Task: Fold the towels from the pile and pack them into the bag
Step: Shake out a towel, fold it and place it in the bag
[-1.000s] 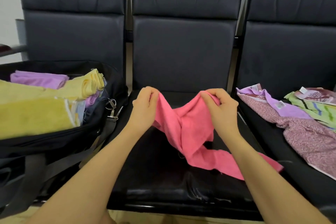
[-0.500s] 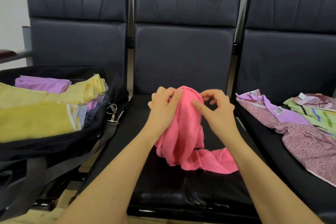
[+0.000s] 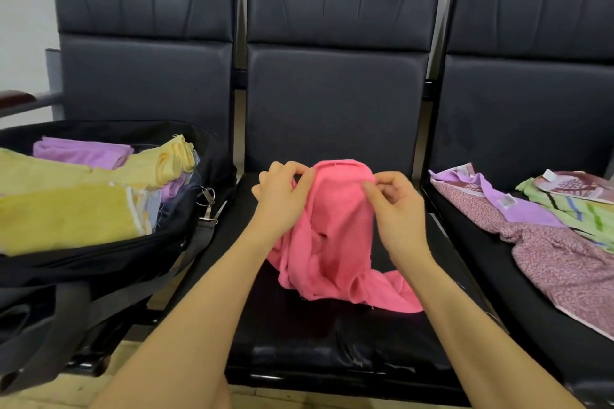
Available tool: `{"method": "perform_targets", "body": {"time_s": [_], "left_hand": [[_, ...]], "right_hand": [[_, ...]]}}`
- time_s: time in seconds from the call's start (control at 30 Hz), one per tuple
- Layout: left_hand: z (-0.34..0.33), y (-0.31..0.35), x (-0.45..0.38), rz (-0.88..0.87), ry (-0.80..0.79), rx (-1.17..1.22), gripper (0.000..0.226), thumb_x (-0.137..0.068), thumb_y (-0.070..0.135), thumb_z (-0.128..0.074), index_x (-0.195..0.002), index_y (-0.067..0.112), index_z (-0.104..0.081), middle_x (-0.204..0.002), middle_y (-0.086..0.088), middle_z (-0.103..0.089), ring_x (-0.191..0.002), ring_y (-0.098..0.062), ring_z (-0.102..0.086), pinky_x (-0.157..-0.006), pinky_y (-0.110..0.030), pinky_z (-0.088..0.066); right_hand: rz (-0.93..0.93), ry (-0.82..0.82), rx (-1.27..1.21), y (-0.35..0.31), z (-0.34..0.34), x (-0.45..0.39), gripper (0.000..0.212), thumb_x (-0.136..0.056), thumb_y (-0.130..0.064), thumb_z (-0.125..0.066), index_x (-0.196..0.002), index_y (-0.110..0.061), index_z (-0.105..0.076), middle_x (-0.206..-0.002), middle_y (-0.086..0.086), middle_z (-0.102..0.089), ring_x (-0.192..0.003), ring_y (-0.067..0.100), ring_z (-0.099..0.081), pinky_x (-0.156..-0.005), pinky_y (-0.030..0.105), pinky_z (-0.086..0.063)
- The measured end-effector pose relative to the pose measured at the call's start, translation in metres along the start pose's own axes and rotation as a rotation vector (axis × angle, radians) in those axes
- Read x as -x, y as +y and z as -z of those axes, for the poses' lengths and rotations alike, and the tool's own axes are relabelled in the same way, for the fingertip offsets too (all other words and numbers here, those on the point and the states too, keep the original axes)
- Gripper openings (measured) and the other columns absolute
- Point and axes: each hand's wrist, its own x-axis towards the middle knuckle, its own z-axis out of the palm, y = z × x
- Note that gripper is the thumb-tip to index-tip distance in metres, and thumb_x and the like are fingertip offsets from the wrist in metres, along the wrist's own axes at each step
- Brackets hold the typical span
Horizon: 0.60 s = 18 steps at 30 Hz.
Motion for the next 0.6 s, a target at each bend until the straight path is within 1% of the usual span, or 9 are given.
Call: {"method": "perform_targets", "body": {"time_s": [0.07,0.13,0.2,0.27,0.3,0.37,0.43,0.53,0.6], "left_hand": [[0.005,-0.01,0.0,-0.008,-0.119,0.012,0.012,-0.098,0.027,-0.046,-0.1,0.034,-0.056,-0.084,0.008,-0.046,-0.094,-0.015,-0.047,-0.096,-0.035,-0.031],[0.011,-0.018,0.002,-0.052,-0.233,-0.016,0.02,-0.097,0.02,-0.049,-0.11,0.033,-0.055,-0.079,0.009,-0.046,-0.084,-0.011,-0.047,-0.099,-0.037,-0.035],[0.018,-0.02,0.007,-0.098,-0.267,0.027,0.023,-0.094,0.017,-0.055,-0.113,0.031,-0.057,-0.076,0.009,-0.047,-0.074,-0.003,-0.046,-0.088,-0.027,-0.038],[0.025,-0.018,0.01,-0.123,-0.247,0.119,0.026,-0.09,0.014,-0.061,-0.112,0.028,-0.059,-0.076,0.005,-0.048,-0.068,0.001,-0.045,-0.075,-0.014,-0.039],[0.029,-0.018,0.011,-0.132,-0.229,0.164,0.027,-0.088,0.013,-0.064,-0.111,0.027,-0.06,-0.076,0.003,-0.049,-0.068,0.0,-0.046,-0.072,-0.012,-0.039],[0.034,-0.017,0.012,-0.141,-0.192,0.258,0.029,-0.086,0.012,-0.068,-0.109,0.027,-0.062,-0.075,0.002,-0.051,-0.069,-0.005,-0.048,-0.07,-0.015,-0.041],[0.039,-0.018,0.012,-0.135,-0.177,0.338,0.028,-0.085,0.011,-0.068,-0.108,0.027,-0.063,-0.073,0.006,-0.052,-0.068,-0.007,-0.048,-0.068,-0.018,-0.043],[0.043,-0.022,0.013,-0.093,-0.182,0.395,0.028,-0.085,0.011,-0.069,-0.107,0.026,-0.064,-0.071,0.011,-0.053,-0.069,-0.008,-0.048,-0.07,-0.024,-0.044],[0.039,-0.029,0.013,-0.054,-0.096,0.311,0.027,-0.083,0.016,-0.072,-0.105,0.027,-0.06,-0.083,0.011,-0.055,-0.081,-0.01,-0.052,-0.081,-0.029,-0.044]], "right_hand": [[0.03,0.037,-0.032,0.003,0.004,-0.002,0.021,-0.091,-0.012,-0.062,-0.099,-0.029,-0.052,-0.065,-0.006,-0.057,-0.06,0.004,-0.05,-0.063,0.016,-0.041],[0.069,0.033,0.011,0.003,0.009,-0.006,0.024,-0.093,-0.008,-0.057,-0.099,-0.031,-0.052,-0.062,-0.01,-0.054,-0.059,0.004,-0.047,-0.062,0.015,-0.039],[0.071,-0.009,0.113,0.003,0.009,-0.009,0.028,-0.092,-0.003,-0.053,-0.091,-0.031,-0.061,-0.072,-0.014,-0.06,-0.066,0.002,-0.051,-0.066,0.015,-0.039],[0.029,-0.097,0.159,0.003,0.003,-0.008,0.031,-0.091,-0.007,-0.056,-0.086,-0.036,-0.066,-0.088,-0.015,-0.067,-0.079,0.002,-0.057,-0.076,0.019,-0.041],[0.014,-0.168,0.167,0.003,-0.002,-0.006,0.026,-0.089,-0.014,-0.06,-0.086,-0.039,-0.067,-0.093,-0.016,-0.068,-0.086,0.003,-0.059,-0.082,0.023,-0.042],[0.007,-0.348,0.229,0.003,-0.015,-0.001,0.012,-0.079,-0.039,-0.067,-0.086,-0.048,-0.066,-0.099,-0.022,-0.067,-0.099,0.002,-0.057,-0.098,0.033,-0.04],[0.014,-0.51,0.323,0.005,-0.028,0.006,0.013,-0.077,-0.046,-0.071,-0.086,-0.051,-0.063,-0.099,-0.024,-0.065,-0.104,-0.002,-0.051,-0.107,0.042,-0.032],[0.057,-0.491,0.329,0.006,-0.043,0.012,0.015,-0.084,-0.033,-0.07,-0.079,-0.044,-0.062,-0.085,-0.026,-0.064,-0.093,-0.002,-0.049,-0.104,0.046,-0.029],[0.06,-0.412,0.285,0.007,-0.046,0.011,0.018,-0.087,-0.028,-0.068,-0.075,-0.04,-0.062,-0.081,-0.028,-0.063,-0.092,0.0,-0.05,-0.103,0.047,-0.032]]}}
